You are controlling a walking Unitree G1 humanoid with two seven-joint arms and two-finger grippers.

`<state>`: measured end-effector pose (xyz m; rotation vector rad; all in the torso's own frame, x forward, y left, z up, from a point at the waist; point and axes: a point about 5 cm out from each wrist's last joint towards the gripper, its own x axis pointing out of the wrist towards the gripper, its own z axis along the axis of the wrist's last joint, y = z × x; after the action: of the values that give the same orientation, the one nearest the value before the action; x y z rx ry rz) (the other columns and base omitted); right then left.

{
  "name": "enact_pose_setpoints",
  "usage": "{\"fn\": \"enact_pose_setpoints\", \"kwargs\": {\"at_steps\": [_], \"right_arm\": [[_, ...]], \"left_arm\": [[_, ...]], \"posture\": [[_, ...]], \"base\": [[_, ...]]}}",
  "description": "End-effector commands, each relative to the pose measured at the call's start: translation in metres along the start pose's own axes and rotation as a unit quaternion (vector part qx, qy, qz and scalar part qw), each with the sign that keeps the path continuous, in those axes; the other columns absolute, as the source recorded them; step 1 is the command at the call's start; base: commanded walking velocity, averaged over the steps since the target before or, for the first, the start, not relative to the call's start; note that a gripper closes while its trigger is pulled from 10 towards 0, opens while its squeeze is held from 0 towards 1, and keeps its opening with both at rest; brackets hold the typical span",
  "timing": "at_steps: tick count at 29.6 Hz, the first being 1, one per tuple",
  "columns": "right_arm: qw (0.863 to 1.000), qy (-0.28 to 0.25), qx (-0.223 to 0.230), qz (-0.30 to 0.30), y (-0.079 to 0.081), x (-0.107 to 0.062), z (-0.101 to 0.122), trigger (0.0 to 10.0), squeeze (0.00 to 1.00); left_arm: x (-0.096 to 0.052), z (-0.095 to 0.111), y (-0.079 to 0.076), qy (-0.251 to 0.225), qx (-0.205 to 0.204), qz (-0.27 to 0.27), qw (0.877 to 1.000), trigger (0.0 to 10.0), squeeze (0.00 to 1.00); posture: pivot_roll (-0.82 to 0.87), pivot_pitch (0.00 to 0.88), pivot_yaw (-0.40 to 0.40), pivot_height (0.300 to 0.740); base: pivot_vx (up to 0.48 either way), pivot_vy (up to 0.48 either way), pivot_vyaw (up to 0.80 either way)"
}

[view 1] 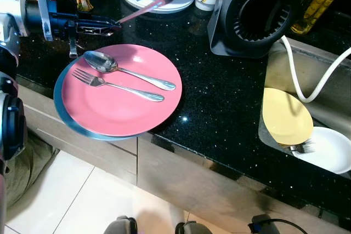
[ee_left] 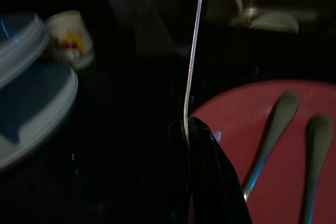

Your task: Kitchen organization

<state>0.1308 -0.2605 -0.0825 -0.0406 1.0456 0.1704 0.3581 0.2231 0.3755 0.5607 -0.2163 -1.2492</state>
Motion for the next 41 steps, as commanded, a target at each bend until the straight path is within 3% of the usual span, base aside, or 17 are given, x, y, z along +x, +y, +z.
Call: {"fn": "enact_pose_setpoints", "kwargs": {"at_steps": [1,9,13,16,21,22,23,26,27,28,29,30,32,36,41], "right_arm": [[1.000,0.002,0.009,0.016,-0.003,-0.005,-0.007,10.0,0.00],[0.991,-0.015,-0.004,0.135,0.010,-0.005,0.000,10.0,0.00],[0.989,-0.022,-0.003,0.143,0.014,-0.002,0.006,10.0,0.00],[0.993,-0.005,-0.008,0.116,0.015,0.002,0.008,10.0,0.00],[0.993,-0.005,-0.009,0.118,0.017,0.003,0.009,10.0,0.00],[0.991,-0.008,-0.005,0.130,0.021,0.005,0.011,10.0,0.00],[0.991,-0.008,-0.005,0.130,0.021,0.005,0.011,10.0,0.00],[0.988,-0.010,-0.005,0.157,0.025,0.006,0.015,10.0,0.00],[0.986,-0.013,-0.005,0.168,0.026,0.006,0.018,10.0,0.00],[0.986,-0.013,-0.005,0.168,0.026,0.006,0.018,10.0,0.00],[0.984,-0.016,-0.007,0.177,0.027,0.006,0.020,10.0,0.00],[0.983,-0.018,-0.008,0.181,0.027,0.006,0.022,10.0,0.00],[0.982,-0.016,-0.016,0.187,0.026,0.006,0.025,10.0,0.00],[0.981,-0.015,-0.022,0.193,0.026,0.006,0.027,10.0,0.00],[0.981,-0.011,-0.028,0.192,0.027,0.007,0.029,10.0,0.00]], "left_arm": [[-0.005,0.010,0.001,-0.017,0.012,0.000,1.000,0.0,0.00],[-0.007,0.033,-0.010,-0.130,0.000,-0.034,0.991,0.0,0.00],[-0.004,0.036,-0.019,-0.163,0.001,-0.057,0.985,0.0,0.00],[0.002,0.038,-0.033,-0.216,-0.004,-0.084,0.973,0.0,0.00],[0.008,0.039,-0.051,-0.244,-0.006,-0.107,0.964,0.0,0.00],[0.014,0.042,-0.067,-0.286,-0.028,-0.113,0.951,0.0,0.00],[0.014,0.042,-0.067,-0.286,-0.028,-0.113,0.951,0.0,0.00],[0.024,0.039,-0.085,-0.321,-0.058,-0.104,0.940,0.0,0.00],[0.028,0.036,-0.091,-0.333,-0.070,-0.096,0.936,2.1,0.00],[0.028,0.036,-0.091,-0.333,-0.070,-0.096,0.936,2.1,0.00],[0.031,0.034,-0.097,-0.348,-0.087,-0.088,0.929,4.0,0.00],[0.033,0.033,-0.100,-0.358,-0.098,-0.083,0.925,4.5,0.00],[0.041,0.029,-0.110,-0.377,-0.119,-0.066,0.916,10.0,0.00],[0.050,0.025,-0.120,-0.395,-0.141,-0.050,0.906,10.0,0.00],[0.063,0.021,-0.132,-0.393,-0.163,-0.021,0.905,10.0,0.00]], "posture": [[0.01,0.164,-0.052,0.740],[0.01,0.149,-0.041,0.740],[0.02,0.144,-0.036,0.740],[0.02,0.140,-0.035,0.740],[0.03,0.135,-0.043,0.740],[0.03,0.132,-0.047,0.740],[0.03,0.132,-0.047,0.740],[0.04,0.128,-0.050,0.740],[0.04,0.126,-0.053,0.740],[0.04,0.126,-0.053,0.740],[0.04,0.125,-0.053,0.740],[0.04,0.124,-0.054,0.740],[0.04,0.121,-0.056,0.740],[0.04,0.119,-0.057,0.740],[0.05,0.117,-0.061,0.740]], "base": [[0.000,0.000,0.00],[0.000,0.000,0.00],[0.000,0.000,0.00],[0.000,0.000,0.00],[0.000,0.000,0.00],[0.000,0.000,0.00],[0.000,0.000,0.00],[0.000,0.000,-0.80],[0.000,0.000,-0.80],[0.000,0.000,-0.80],[0.000,0.000,-0.80],[0.000,0.000,-0.80],[0.000,0.000,-0.80],[0.000,0.000,-0.80],[0.000,0.000,-0.80]]}}
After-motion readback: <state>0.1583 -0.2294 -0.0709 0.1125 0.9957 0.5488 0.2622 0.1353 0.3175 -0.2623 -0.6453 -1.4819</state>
